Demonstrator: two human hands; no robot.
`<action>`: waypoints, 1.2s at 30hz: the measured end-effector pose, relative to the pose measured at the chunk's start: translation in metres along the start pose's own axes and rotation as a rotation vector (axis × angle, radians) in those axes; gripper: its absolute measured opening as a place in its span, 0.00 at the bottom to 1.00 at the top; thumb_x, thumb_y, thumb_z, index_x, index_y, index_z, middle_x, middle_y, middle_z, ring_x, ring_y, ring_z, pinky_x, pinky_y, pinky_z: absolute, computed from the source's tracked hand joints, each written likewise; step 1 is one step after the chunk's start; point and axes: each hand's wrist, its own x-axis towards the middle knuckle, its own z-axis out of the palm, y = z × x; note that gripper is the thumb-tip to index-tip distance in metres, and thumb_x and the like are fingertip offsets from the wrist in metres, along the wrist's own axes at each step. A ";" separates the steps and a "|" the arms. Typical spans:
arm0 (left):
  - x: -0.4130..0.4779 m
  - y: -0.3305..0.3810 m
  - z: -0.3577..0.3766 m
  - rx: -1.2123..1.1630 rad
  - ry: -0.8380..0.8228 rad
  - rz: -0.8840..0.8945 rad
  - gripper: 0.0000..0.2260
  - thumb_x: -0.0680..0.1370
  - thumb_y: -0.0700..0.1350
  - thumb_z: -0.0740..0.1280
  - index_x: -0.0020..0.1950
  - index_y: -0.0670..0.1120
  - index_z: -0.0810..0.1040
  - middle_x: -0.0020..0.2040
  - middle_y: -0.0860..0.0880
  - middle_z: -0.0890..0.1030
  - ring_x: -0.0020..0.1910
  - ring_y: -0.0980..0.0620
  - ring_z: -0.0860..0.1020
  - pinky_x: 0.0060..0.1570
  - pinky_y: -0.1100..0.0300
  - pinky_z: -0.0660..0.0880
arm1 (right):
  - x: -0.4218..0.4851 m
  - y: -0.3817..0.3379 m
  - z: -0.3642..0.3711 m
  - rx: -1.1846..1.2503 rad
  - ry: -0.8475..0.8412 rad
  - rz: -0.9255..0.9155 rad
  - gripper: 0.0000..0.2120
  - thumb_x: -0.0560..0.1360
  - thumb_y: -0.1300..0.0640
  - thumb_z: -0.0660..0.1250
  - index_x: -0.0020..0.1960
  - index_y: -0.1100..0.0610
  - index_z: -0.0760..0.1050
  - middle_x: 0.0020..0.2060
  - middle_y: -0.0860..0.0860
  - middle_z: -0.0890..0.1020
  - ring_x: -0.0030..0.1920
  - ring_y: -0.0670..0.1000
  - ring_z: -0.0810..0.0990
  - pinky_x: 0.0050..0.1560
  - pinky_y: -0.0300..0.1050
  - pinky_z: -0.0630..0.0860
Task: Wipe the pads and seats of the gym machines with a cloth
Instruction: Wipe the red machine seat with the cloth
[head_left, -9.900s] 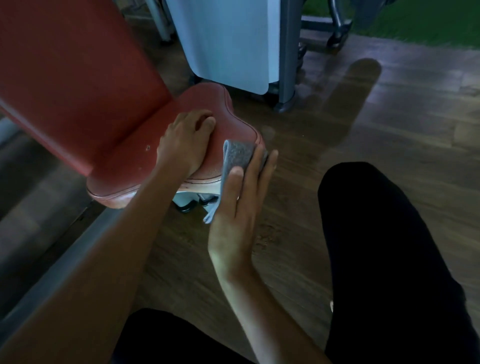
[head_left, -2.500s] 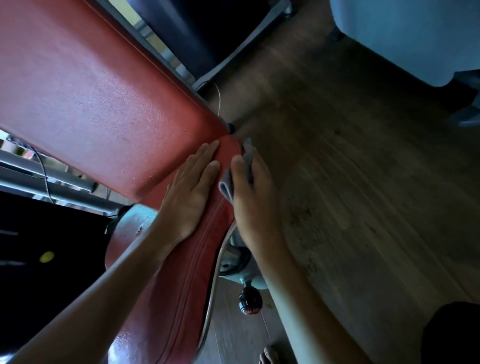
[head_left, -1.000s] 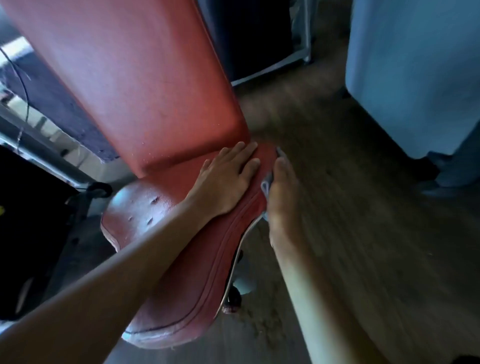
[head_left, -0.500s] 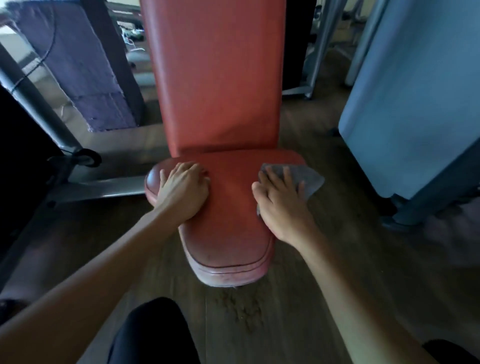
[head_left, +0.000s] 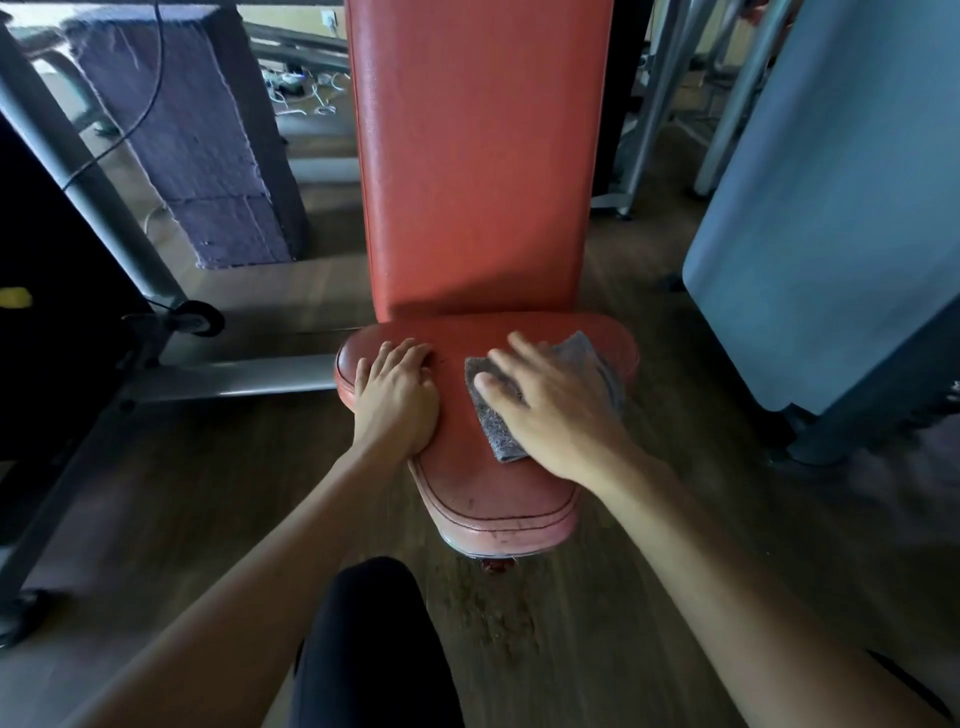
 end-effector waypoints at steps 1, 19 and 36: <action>0.000 0.000 0.000 0.003 0.002 0.003 0.21 0.82 0.43 0.54 0.75 0.49 0.70 0.78 0.50 0.65 0.79 0.49 0.55 0.77 0.52 0.44 | 0.001 0.006 -0.001 -0.051 0.049 0.042 0.31 0.79 0.32 0.46 0.77 0.44 0.59 0.80 0.46 0.50 0.79 0.53 0.47 0.76 0.63 0.38; 0.001 0.000 0.001 0.019 0.009 0.011 0.20 0.82 0.42 0.55 0.74 0.51 0.69 0.78 0.53 0.65 0.80 0.52 0.53 0.78 0.53 0.42 | 0.022 0.018 0.004 -0.148 -0.233 0.037 0.37 0.74 0.25 0.41 0.79 0.39 0.45 0.80 0.46 0.44 0.79 0.53 0.40 0.77 0.56 0.37; 0.001 0.003 0.002 0.025 0.008 -0.003 0.20 0.82 0.43 0.55 0.74 0.52 0.69 0.78 0.53 0.65 0.80 0.53 0.54 0.77 0.53 0.42 | 0.016 0.016 0.004 -0.006 -0.135 -0.040 0.24 0.84 0.44 0.48 0.79 0.47 0.55 0.79 0.46 0.54 0.79 0.48 0.48 0.76 0.45 0.43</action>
